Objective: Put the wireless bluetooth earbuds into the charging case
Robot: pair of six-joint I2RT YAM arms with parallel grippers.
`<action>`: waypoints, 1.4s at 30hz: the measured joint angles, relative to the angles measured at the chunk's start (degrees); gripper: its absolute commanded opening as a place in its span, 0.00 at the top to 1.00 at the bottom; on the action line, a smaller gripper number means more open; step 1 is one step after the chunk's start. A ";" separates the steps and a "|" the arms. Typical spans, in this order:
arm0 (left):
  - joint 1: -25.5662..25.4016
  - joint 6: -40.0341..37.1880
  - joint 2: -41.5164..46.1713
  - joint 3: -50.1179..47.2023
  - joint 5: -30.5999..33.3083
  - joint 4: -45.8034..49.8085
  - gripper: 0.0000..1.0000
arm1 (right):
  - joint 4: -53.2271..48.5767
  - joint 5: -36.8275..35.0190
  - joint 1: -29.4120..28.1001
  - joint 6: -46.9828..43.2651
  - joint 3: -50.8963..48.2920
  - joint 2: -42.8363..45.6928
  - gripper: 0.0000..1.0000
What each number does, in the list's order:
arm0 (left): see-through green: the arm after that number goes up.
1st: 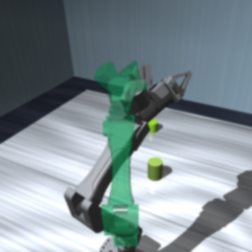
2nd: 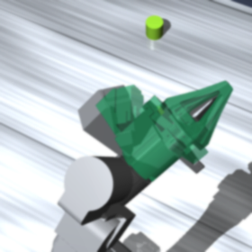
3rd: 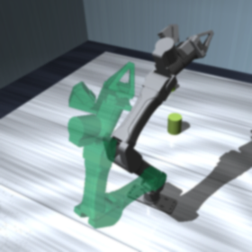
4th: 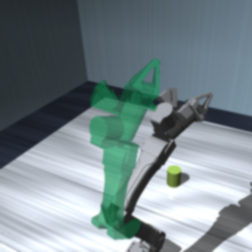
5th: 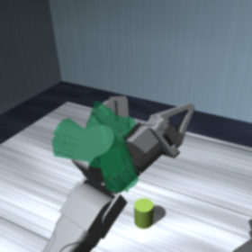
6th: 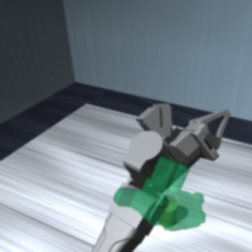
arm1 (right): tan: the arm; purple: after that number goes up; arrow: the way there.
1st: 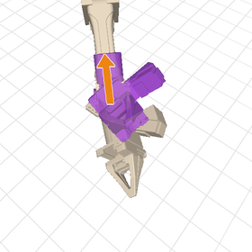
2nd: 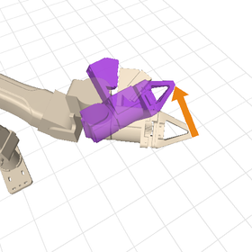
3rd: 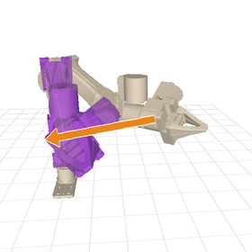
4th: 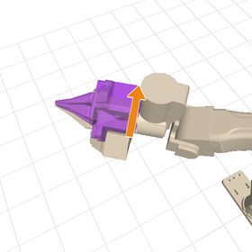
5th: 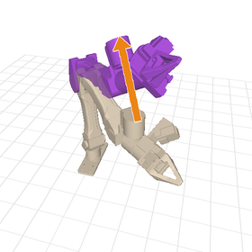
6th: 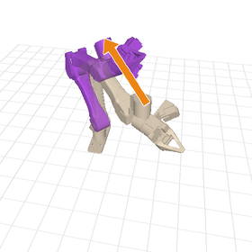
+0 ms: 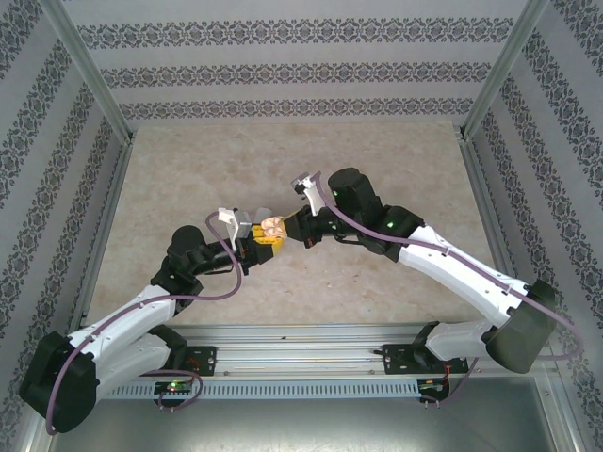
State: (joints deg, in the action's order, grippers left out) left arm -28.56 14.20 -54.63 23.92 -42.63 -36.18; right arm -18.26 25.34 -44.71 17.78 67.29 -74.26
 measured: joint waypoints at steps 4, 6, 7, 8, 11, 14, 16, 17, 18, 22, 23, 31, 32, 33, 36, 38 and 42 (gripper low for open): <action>0.00 0.00 0.00 0.04 -0.76 -0.09 0.89 | 1.14 1.01 0.37 -0.17 -1.25 1.07 0.93; 0.00 0.00 0.00 0.11 -1.07 -0.17 0.89 | 1.90 1.49 0.37 -0.37 -1.84 1.44 0.95; 0.00 0.00 0.00 0.11 -1.31 -0.22 0.89 | 2.34 1.73 0.42 -0.44 -2.23 1.73 0.95; 0.00 0.00 0.00 0.11 -1.57 -0.26 0.89 | 2.80 2.16 0.63 -0.59 -2.67 2.01 0.96; 0.00 0.02 0.00 0.24 -2.43 -0.31 0.89 | 4.46 3.28 0.81 -0.96 -4.17 2.99 0.97; 0.00 0.24 0.00 0.46 -3.50 -0.68 0.89 | 5.86 4.59 1.11 -1.40 -5.33 4.00 0.98; 0.00 0.68 0.00 0.59 -4.17 -1.36 0.89 | 6.88 5.31 1.11 -1.53 -5.97 4.81 0.99; 0.00 0.96 0.00 0.63 -4.59 -1.97 0.89 | 7.32 5.70 1.18 -1.62 -6.23 5.22 0.99; 0.00 1.31 0.00 0.72 -4.94 -2.47 0.89 | 7.78 6.10 1.25 -1.66 -6.45 5.62 0.99; 0.00 2.71 0.00 0.85 -5.86 -4.66 0.89 | 9.64 8.00 1.49 -1.70 -7.32 7.34 0.99; 0.00 3.06 0.00 0.85 -6.01 -5.16 0.89 | 10.08 8.50 1.49 -1.70 -7.50 7.67 1.00; 0.00 5.66 0.00 0.85 -6.01 -7.41 0.89 | 11.10 11.87 1.49 -2.34 -7.69 8.33 1.00; 0.00 5.86 0.00 0.85 -6.03 -7.74 0.89 | 11.10 12.24 1.49 -2.62 -7.85 8.33 1.00; 0.00 6.12 0.00 0.85 -6.05 -7.87 0.89 | 11.21 12.50 1.49 -2.78 -7.85 8.35 1.00; 0.00 7.17 -0.07 0.85 -6.34 -8.33 0.89 | 11.32 13.00 1.66 -3.13 -7.87 8.41 1.00; 0.00 7.67 -0.09 0.85 -6.51 -8.59 0.89 | 11.34 13.25 1.77 -3.15 -7.87 8.59 1.00; 0.00 7.98 -0.13 0.85 -6.56 -9.31 0.89 | 11.28 13.42 2.23 -3.13 -8.11 9.40 1.00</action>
State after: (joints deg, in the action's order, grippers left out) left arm -28.56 22.17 -54.76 24.77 -49.19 -45.50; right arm -6.98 38.76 -42.48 14.66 59.18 -64.86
